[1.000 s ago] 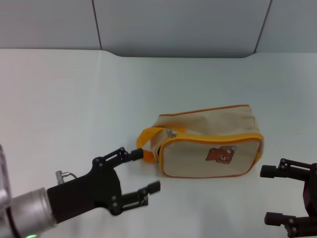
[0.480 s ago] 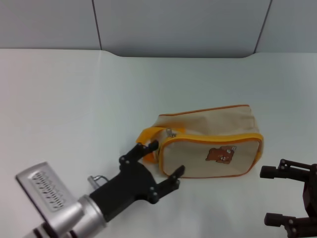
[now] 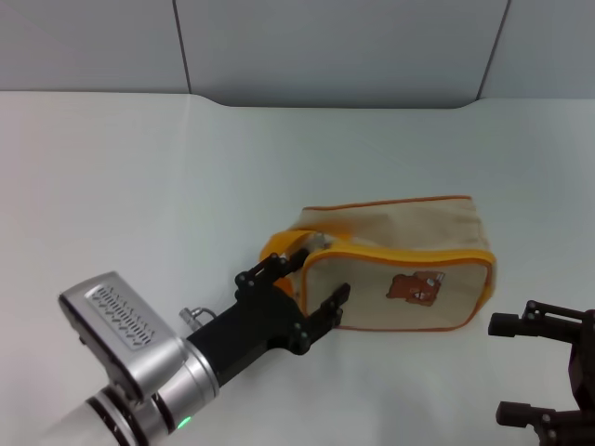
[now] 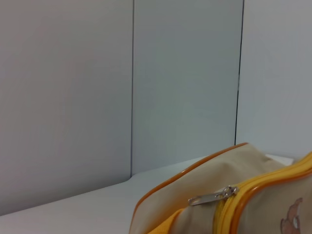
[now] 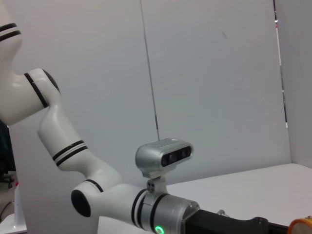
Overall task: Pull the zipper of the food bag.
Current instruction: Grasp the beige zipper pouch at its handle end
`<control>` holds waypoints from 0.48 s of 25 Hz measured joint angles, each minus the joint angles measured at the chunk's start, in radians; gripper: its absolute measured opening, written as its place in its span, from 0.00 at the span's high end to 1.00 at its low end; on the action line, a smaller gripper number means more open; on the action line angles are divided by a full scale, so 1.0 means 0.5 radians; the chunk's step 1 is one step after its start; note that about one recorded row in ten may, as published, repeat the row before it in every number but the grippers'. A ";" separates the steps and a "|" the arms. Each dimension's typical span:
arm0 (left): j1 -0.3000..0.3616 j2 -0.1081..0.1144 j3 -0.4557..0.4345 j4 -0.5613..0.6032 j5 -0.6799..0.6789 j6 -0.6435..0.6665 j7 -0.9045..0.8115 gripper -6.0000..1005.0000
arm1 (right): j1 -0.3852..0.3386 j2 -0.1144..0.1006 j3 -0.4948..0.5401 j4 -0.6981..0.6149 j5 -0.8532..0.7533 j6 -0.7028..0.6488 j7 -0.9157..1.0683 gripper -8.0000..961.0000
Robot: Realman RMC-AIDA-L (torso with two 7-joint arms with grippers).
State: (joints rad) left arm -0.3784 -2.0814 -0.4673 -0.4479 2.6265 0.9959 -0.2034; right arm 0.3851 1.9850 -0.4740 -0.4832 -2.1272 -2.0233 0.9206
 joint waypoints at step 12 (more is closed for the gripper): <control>-0.042 0.000 0.011 0.012 0.017 -0.025 0.008 0.51 | 0.012 0.003 0.003 -0.007 0.008 0.000 -0.001 0.19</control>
State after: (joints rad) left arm -0.3996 -2.0817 -0.4620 -0.4418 2.6352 0.9836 -0.1992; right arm 0.3909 1.9865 -0.4723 -0.4865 -2.1231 -2.0232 0.9202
